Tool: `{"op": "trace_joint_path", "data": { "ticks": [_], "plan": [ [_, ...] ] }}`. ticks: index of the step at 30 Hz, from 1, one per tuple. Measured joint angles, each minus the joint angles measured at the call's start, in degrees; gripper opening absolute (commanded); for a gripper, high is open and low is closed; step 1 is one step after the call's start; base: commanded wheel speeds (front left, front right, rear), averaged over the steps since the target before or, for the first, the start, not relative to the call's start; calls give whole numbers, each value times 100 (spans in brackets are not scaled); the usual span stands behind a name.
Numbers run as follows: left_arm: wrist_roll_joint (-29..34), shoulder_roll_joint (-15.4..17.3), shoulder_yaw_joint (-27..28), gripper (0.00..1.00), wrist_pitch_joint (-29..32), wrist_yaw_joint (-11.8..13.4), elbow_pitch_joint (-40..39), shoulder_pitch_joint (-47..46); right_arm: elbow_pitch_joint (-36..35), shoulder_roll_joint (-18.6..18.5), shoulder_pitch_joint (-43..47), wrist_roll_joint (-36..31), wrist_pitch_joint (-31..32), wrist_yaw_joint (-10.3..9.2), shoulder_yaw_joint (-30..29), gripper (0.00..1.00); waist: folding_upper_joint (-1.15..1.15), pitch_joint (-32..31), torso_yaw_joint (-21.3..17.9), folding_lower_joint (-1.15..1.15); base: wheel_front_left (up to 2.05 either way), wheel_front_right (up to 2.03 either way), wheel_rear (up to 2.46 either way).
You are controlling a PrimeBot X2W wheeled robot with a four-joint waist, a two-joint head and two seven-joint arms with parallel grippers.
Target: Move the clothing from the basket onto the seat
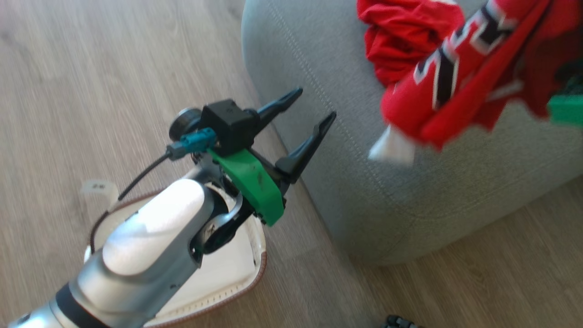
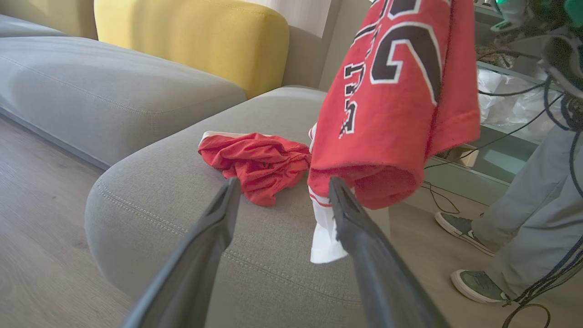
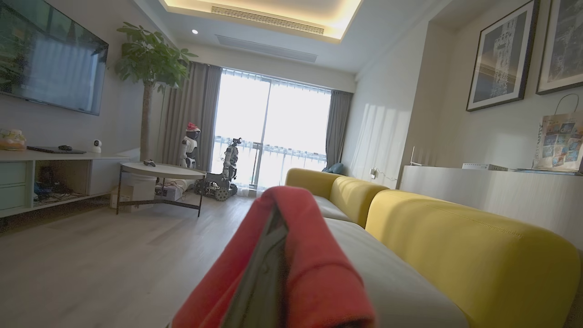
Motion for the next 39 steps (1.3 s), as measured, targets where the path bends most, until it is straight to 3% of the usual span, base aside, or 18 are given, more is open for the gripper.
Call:
{"op": "trace_joint_path", "data": {
  "ticks": [12, 25, 31, 38, 39],
  "plan": [
    [148, 52, -37, 100, 255, -127, -98, -600, 1813, -931, -1766, 454, -99, 0, -615, 0, 0, 1047, 385, 1, 0, 0, 0],
    [240, 65, -67, 100, 359, -180, -102, -1033, 4159, -1496, -2865, 73, -148, 0, -511, 0, 0, 1875, 902, 1, 0, 0, 0],
    [240, 49, -132, 100, 303, -227, -26, -1089, 5354, -1467, -3032, -75, 638, 0, -57, 0, 0, 1992, 1149, 0, 0, 0, 0],
    [233, 49, -132, 100, 247, -227, 11, -1088, 6030, -1306, -3029, 303, 1887, 0, 334, 0, 0, 1898, 1225, 0, 0, 0, 0],
    [233, 49, -133, 100, 244, -227, 31, -1087, 6037, -1279, -3021, 432, 2076, 0, 399, 13, 0, 1875, 1225, 0, 0, 0, 0]
  ]
}}
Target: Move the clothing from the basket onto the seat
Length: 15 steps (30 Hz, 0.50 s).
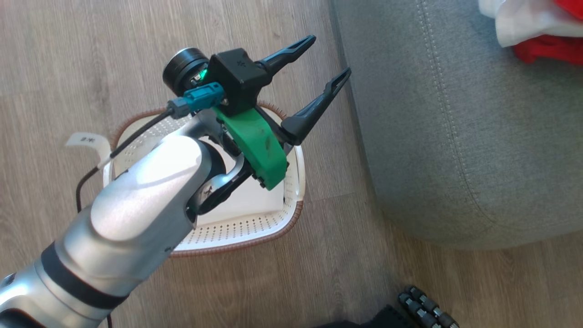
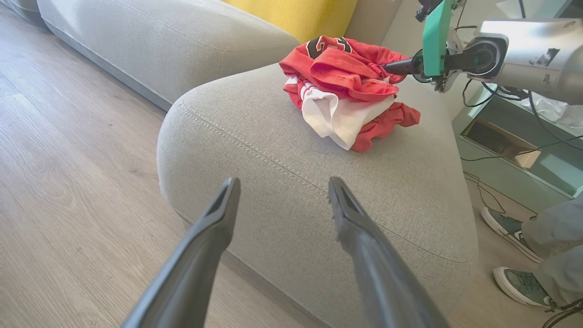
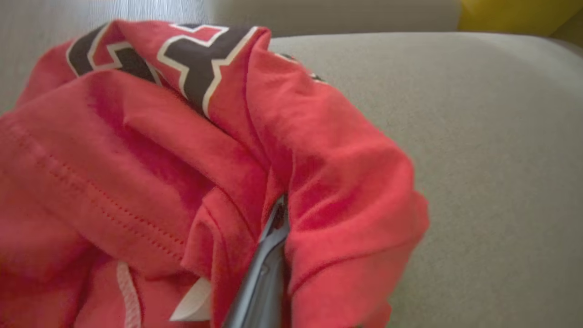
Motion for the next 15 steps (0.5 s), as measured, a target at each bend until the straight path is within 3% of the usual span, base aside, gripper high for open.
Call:
{"op": "trace_joint_path", "data": {
  "ticks": [3, 4, 5, 15],
  "plan": [
    [-1, -1, -3, 100, -24, 2, 18, 4, -35, 27, 10, 292, 461, 0, 226, 47, 0, -74, -8, 0, 0, 0, 0],
    [-1, -2, -7, 100, -42, 2, 25, 5, -63, 20, 10, 342, 521, 0, 270, 81, 0, -97, -12, 0, 0, 0, 0],
    [-1, -3, -9, 100, -46, 2, 29, 5, -93, 9, 10, 416, 571, 0, 292, 100, 0, -121, -14, 0, 0, 0, 0],
    [-112, -16, -20, 100, -147, 10, 131, 108, -193, -42, 268, 846, 1109, 0, 553, 100, 0, -476, -71, 0, 0, 0, 0]
  ]
}}
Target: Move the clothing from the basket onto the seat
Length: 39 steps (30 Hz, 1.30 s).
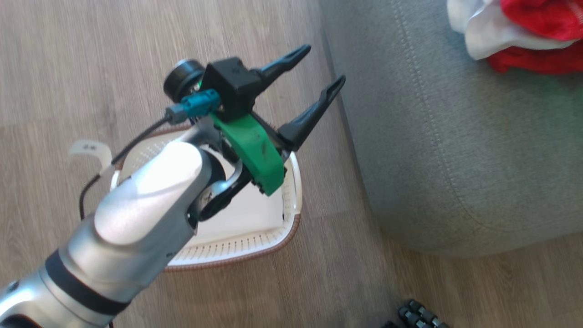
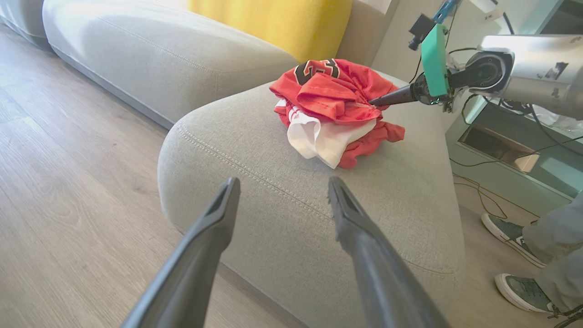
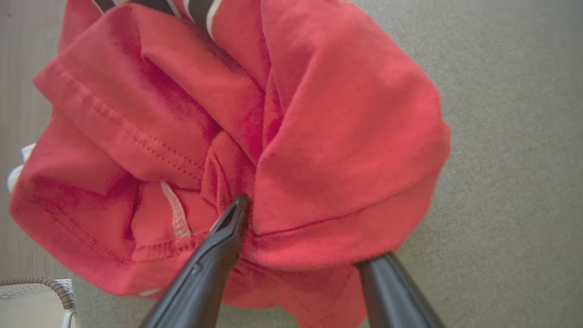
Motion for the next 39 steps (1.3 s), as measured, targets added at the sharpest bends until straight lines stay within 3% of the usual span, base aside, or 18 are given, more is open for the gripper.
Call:
{"op": "trace_joint_path", "data": {
  "ticks": [11, 20, 30, 39],
  "plan": [
    [-212, 3, 43, 100, -304, 148, 152, 453, -740, -402, 692, 344, 26, 0, 472, 100, 0, -781, -124, 0, 0, 0, 0],
    [-489, 113, 224, 100, -586, 393, 187, 1123, -1901, -675, 1265, 614, -582, 0, 708, 100, 0, -1552, -184, 0, 0, 0, 0],
    [-766, 391, 579, 100, -849, 776, 98, 1822, -2951, -784, 2102, 617, -1235, 0, 401, 100, 0, -2280, 56, -1, 0, 0, 0],
    [-858, 650, 779, 100, -1037, 1122, -30, 2371, -3696, -425, 3008, 448, -1795, 0, -318, 100, 0, -2609, 524, -1, 0, 0, 0]
  ]
}}
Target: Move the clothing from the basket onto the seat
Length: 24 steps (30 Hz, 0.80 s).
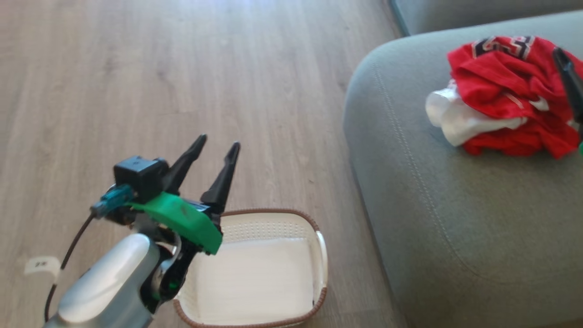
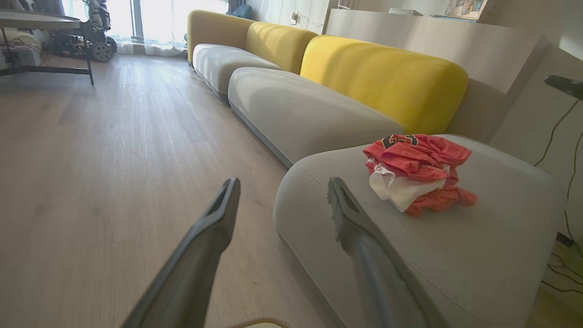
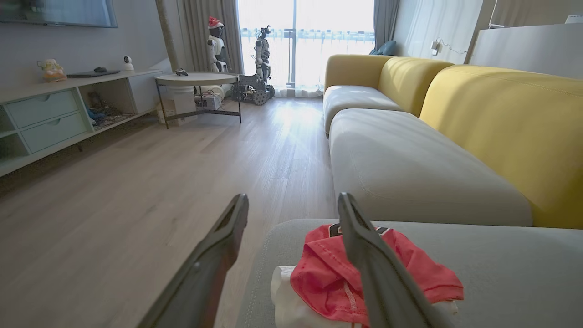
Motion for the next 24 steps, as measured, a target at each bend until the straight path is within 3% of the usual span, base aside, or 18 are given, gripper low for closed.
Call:
{"op": "trace_joint_path", "data": {
  "ticks": [10, 16, 24],
  "plan": [
    [-143, 212, 403, 100, -303, 300, -159, 603, -604, 890, 1371, -606, -460, -1, -889, 100, 0, -149, 490, 0, 0, 0, 0],
    [-141, 233, 590, 100, -377, 495, -216, 876, -964, 1324, 1873, -945, -680, -1, -1171, 100, 0, -199, 649, 0, 0, 0, 0],
    [145, 280, 1254, 100, -472, 900, -368, 1720, -1451, 2102, 2548, -1449, -1044, -1, -1257, 100, 0, -244, 730, 0, 0, 0, 0]
  ]
}}
